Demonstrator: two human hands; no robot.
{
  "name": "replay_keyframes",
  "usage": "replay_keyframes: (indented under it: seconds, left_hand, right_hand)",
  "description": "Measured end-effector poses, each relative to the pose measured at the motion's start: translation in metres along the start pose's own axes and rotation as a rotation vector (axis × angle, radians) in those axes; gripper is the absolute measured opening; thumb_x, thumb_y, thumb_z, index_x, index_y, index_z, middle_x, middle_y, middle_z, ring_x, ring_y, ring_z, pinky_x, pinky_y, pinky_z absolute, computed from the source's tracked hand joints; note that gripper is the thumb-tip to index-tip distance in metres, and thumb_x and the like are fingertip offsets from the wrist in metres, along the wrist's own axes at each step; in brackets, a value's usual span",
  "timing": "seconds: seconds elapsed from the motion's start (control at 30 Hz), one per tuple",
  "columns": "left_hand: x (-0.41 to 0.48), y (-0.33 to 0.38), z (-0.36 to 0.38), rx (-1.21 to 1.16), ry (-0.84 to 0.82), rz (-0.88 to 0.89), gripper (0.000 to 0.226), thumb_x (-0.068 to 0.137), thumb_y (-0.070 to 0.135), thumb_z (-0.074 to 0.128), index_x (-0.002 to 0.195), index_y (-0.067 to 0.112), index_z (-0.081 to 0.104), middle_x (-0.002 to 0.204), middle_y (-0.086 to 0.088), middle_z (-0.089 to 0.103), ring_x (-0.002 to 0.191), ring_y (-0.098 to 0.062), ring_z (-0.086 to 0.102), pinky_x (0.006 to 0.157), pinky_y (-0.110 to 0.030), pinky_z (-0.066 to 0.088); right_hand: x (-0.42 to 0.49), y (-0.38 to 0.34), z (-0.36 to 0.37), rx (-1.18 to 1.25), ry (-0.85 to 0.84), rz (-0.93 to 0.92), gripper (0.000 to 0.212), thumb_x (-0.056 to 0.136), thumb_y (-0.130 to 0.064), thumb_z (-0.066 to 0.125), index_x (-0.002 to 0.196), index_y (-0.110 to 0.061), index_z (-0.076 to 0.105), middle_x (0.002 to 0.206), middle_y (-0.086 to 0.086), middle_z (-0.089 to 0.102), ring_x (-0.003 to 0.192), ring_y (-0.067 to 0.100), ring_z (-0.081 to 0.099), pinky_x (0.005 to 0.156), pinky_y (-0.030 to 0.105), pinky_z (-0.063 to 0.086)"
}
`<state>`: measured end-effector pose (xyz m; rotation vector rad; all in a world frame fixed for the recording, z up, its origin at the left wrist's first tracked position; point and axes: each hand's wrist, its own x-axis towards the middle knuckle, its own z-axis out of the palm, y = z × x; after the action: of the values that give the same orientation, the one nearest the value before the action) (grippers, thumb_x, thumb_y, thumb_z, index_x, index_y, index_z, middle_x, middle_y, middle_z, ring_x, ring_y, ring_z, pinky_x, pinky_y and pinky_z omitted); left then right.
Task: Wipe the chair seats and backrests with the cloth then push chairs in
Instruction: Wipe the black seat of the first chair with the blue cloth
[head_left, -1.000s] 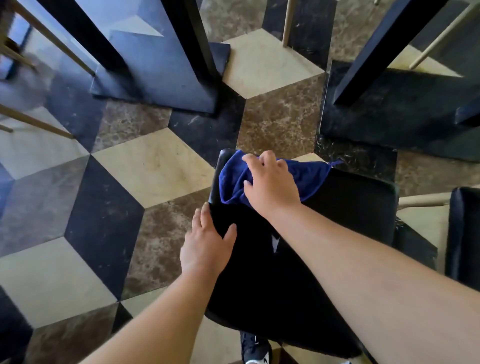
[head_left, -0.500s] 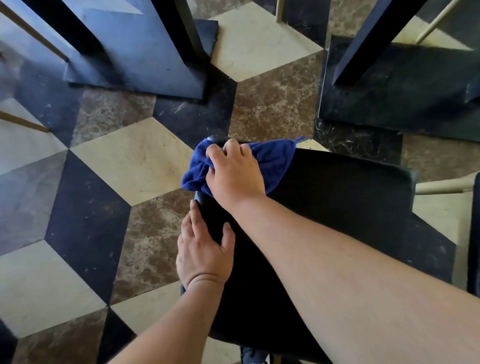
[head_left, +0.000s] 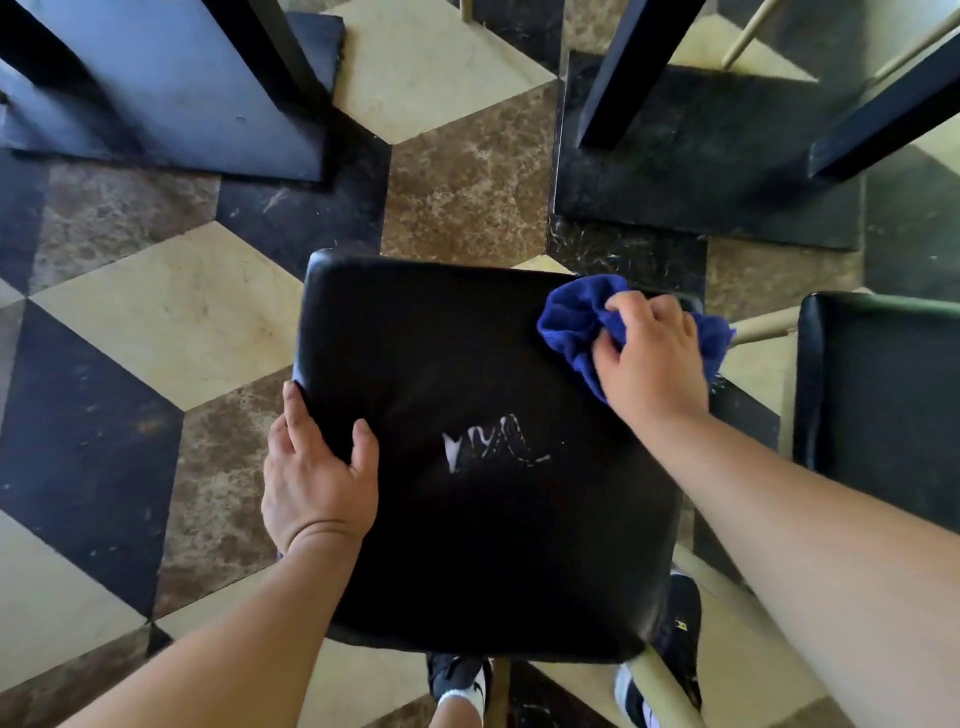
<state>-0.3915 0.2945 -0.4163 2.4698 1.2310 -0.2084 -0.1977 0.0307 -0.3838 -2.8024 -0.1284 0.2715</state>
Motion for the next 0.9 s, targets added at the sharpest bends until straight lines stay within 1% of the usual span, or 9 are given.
replay_keyframes:
  seconds: [0.07,0.2,0.3,0.5,0.57,0.63,0.7,0.8,0.9]
  left_hand:
    - [0.0,0.0,-0.001,0.0,0.001,-0.001,0.087,0.094,0.069,0.041,0.165,0.033,0.006,0.16,-0.01,0.041,0.129,-0.044,0.054,0.09,-0.061,0.051]
    - [0.001,0.001,-0.003,-0.003,0.002,-0.013,0.088,0.093,0.071,0.039,0.165,0.034,0.006,0.158,-0.008,0.043,0.129,-0.04,0.054,0.09,-0.057,0.051]
    - [0.0,0.001,-0.002,-0.02,-0.004,-0.016,0.089,0.092,0.072,0.039,0.165,0.033,0.006,0.158,-0.007,0.043,0.13,-0.037,0.054,0.092,-0.055,0.052]
    - [0.001,0.001,-0.001,-0.046,-0.015,-0.031,0.09,0.091,0.069,0.044,0.165,0.033,0.009,0.158,-0.004,0.043,0.132,-0.032,0.052,0.095,-0.05,0.049]
    - [0.002,-0.001,0.0,-0.05,-0.033,-0.033,0.092,0.089,0.07,0.046,0.165,0.028,0.015,0.159,-0.003,0.041,0.133,-0.032,0.05,0.095,-0.05,0.048]
    - [0.003,-0.003,0.0,-0.035,-0.065,-0.032,0.096,0.081,0.072,0.035,0.16,0.017,0.028,0.159,-0.005,0.04,0.132,-0.035,0.049,0.095,-0.051,0.047]
    - [0.004,-0.004,0.001,-0.01,-0.071,-0.038,0.096,0.075,0.069,0.027,0.152,0.011,0.036,0.16,-0.007,0.039,0.131,-0.038,0.049,0.093,-0.051,0.047]
    - [0.003,-0.004,0.003,-0.02,-0.049,-0.031,0.089,0.082,0.072,0.036,0.149,0.013,0.037,0.155,-0.008,0.043,0.128,-0.039,0.05,0.091,-0.052,0.047]
    - [0.003,-0.003,0.004,-0.043,-0.012,-0.033,0.091,0.086,0.073,0.043,0.163,0.029,0.019,0.156,-0.007,0.045,0.131,-0.036,0.052,0.095,-0.053,0.048]
  right_hand:
    - [-0.002,0.009,-0.004,0.011,0.014,0.058,0.032,0.096,-0.026,0.063,0.127,-0.019,0.061,0.116,0.014,0.055,0.114,0.04,0.052,0.097,0.048,0.042]
    - [-0.009,-0.014,0.006,0.047,0.029,0.117,0.032,0.097,-0.024,0.062,0.128,-0.019,0.061,0.117,0.016,0.056,0.11,0.04,0.055,0.089,0.047,0.046]
    - [-0.019,-0.055,0.025,0.101,0.008,0.045,0.032,0.098,-0.022,0.062,0.129,-0.019,0.062,0.118,0.015,0.057,0.107,0.039,0.057,0.082,0.047,0.049]
    - [-0.034,-0.172,0.072,0.226,-0.087,-0.141,0.028,0.098,-0.024,0.062,0.126,-0.023,0.065,0.115,0.011,0.059,0.1,0.035,0.062,0.079,0.042,0.049]
    - [-0.043,-0.204,0.084,0.272,-0.143,-0.205,0.028,0.097,-0.024,0.061,0.125,-0.022,0.066,0.114,0.012,0.057,0.1,0.037,0.061,0.079,0.043,0.048]
    - [-0.05,-0.223,0.093,0.297,-0.182,-0.272,0.025,0.098,-0.025,0.061,0.123,-0.021,0.066,0.113,0.011,0.057,0.1,0.036,0.06,0.078,0.044,0.048]
    - [-0.054,-0.228,0.097,0.303,-0.211,-0.322,0.022,0.101,-0.025,0.058,0.121,-0.021,0.065,0.11,0.009,0.055,0.1,0.032,0.057,0.077,0.044,0.049]
    - [-0.052,-0.211,0.092,0.234,-0.226,-0.389,0.018,0.102,-0.027,0.056,0.117,-0.021,0.062,0.105,0.007,0.052,0.095,0.031,0.057,0.065,0.041,0.043]
    - [-0.051,-0.18,0.079,0.145,-0.216,-0.392,0.018,0.101,-0.028,0.056,0.118,-0.022,0.061,0.105,0.007,0.053,0.093,0.031,0.058,0.063,0.039,0.039]
